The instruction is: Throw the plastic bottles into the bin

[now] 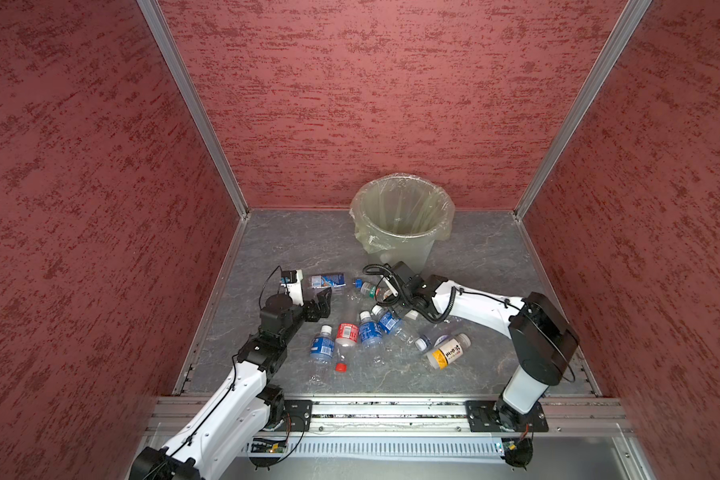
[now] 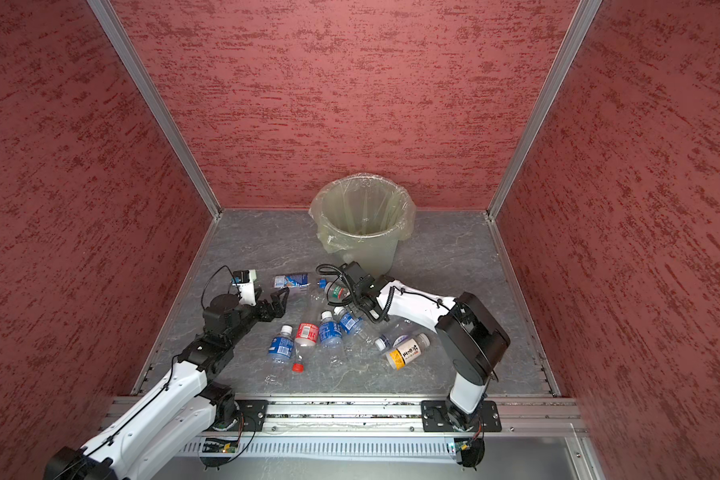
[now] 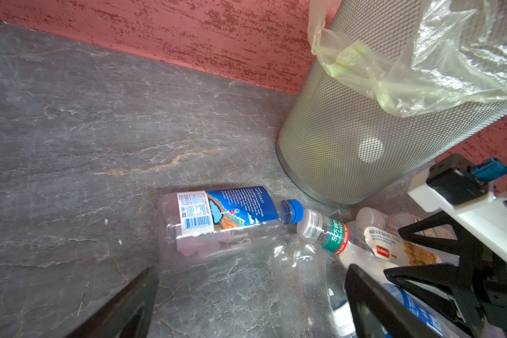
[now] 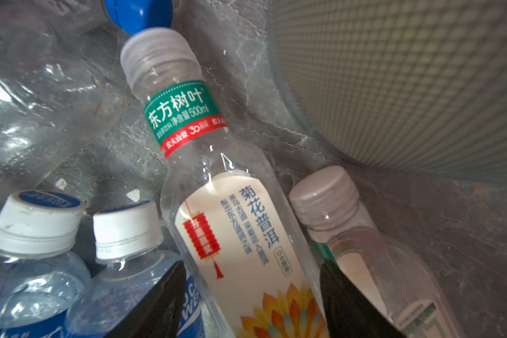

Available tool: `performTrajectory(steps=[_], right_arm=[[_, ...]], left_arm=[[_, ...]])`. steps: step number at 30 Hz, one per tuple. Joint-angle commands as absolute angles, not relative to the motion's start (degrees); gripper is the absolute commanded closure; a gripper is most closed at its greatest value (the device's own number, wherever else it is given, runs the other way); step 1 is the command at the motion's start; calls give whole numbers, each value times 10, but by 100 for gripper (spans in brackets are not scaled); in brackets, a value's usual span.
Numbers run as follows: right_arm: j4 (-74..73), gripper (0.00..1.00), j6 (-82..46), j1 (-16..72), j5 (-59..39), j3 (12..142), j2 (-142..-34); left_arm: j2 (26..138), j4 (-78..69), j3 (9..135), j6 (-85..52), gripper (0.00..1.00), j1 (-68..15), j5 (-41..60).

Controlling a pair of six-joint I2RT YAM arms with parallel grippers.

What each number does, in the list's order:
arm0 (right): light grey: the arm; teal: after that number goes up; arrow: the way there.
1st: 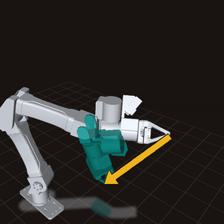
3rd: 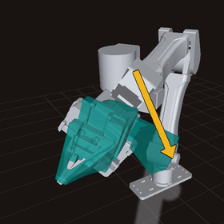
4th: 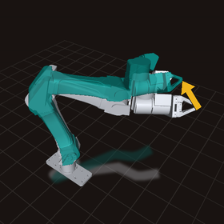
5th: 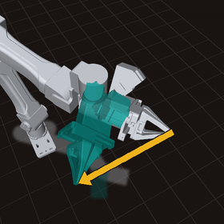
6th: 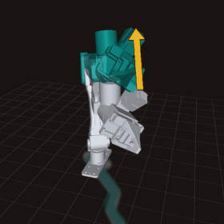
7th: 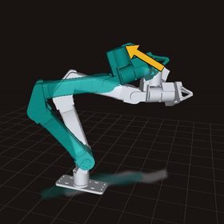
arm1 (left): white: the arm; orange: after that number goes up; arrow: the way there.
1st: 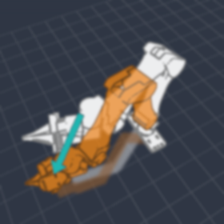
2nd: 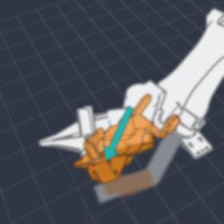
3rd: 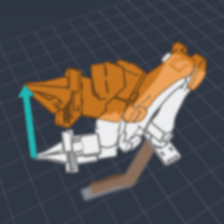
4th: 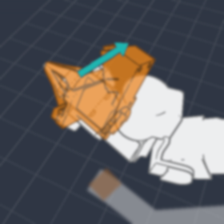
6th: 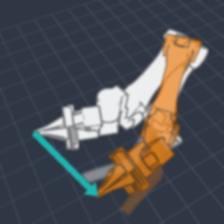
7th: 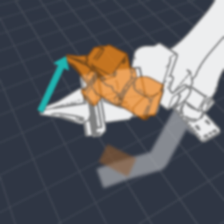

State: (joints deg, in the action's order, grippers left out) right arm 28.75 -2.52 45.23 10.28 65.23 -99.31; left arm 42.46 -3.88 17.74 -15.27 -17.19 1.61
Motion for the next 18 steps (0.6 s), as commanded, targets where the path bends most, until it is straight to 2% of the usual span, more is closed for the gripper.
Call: performTrajectory(steps=[1, 9, 18], right_arm=[[283, 28, -20, 452, 99, 671, -1004], [282, 29, -17, 452, 96, 680, -1024], [280, 25, -12, 451, 100, 694, -1051]], left_arm=[[427, -48, 179, -160, 0, -165, 28], [436, -48, 181, -163, 0, -160, 34], [447, -50, 182, -164, 0, -155, 38]])
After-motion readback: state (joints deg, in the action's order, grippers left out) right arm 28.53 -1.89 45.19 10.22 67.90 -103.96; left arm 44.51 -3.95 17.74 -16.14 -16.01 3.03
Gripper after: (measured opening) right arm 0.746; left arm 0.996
